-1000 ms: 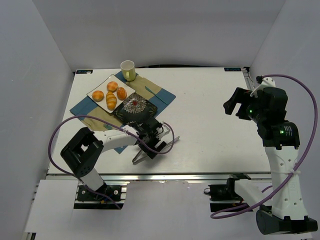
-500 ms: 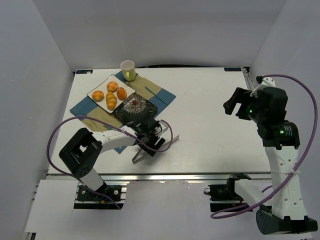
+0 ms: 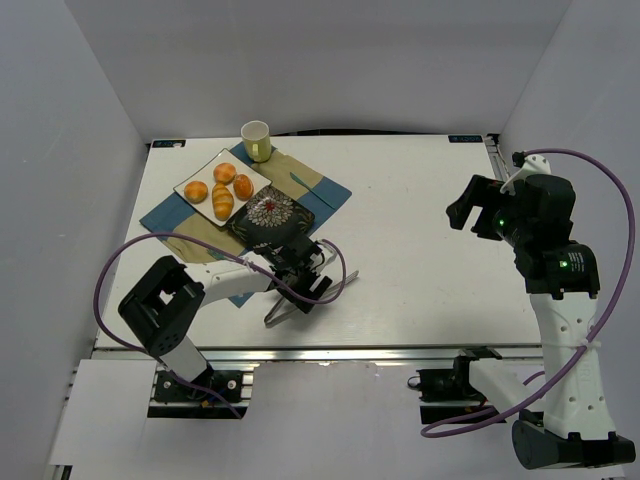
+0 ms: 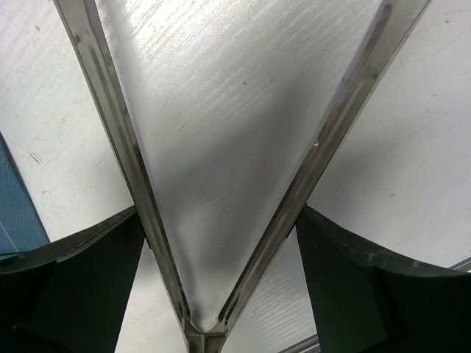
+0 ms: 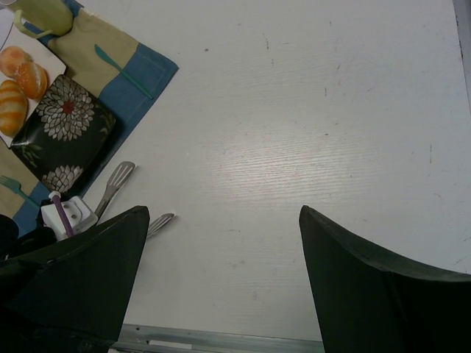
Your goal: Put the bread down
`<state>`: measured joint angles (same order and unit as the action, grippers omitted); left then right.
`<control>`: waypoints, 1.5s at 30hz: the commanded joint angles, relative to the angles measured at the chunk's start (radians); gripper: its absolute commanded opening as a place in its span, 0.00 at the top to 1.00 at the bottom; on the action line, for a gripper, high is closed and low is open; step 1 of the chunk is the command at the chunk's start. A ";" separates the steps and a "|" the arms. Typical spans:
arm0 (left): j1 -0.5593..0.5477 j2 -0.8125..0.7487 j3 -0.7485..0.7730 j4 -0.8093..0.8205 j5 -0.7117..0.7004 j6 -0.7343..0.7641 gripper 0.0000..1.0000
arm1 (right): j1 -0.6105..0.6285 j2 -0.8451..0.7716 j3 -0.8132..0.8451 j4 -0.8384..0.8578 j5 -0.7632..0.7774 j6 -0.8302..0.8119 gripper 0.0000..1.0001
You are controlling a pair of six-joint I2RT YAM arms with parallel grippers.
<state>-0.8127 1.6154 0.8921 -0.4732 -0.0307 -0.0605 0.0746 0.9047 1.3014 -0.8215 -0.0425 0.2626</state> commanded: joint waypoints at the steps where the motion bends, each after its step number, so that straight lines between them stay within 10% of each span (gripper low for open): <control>1: 0.010 0.006 -0.016 -0.087 -0.001 0.005 0.07 | 0.005 -0.018 0.003 0.018 -0.017 0.009 0.11; 22: 0.018 0.000 0.011 -0.194 -0.021 0.010 0.29 | 0.005 -0.013 0.002 0.030 -0.025 0.009 0.11; 45: 0.026 0.052 0.893 -0.600 -0.365 -0.205 0.33 | 0.005 -0.024 0.007 0.061 -0.004 0.070 0.11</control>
<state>-0.7986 1.6669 1.7073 -1.0210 -0.2836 -0.1928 0.0750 0.8917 1.2823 -0.8047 -0.0635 0.3111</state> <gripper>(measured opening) 0.670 0.895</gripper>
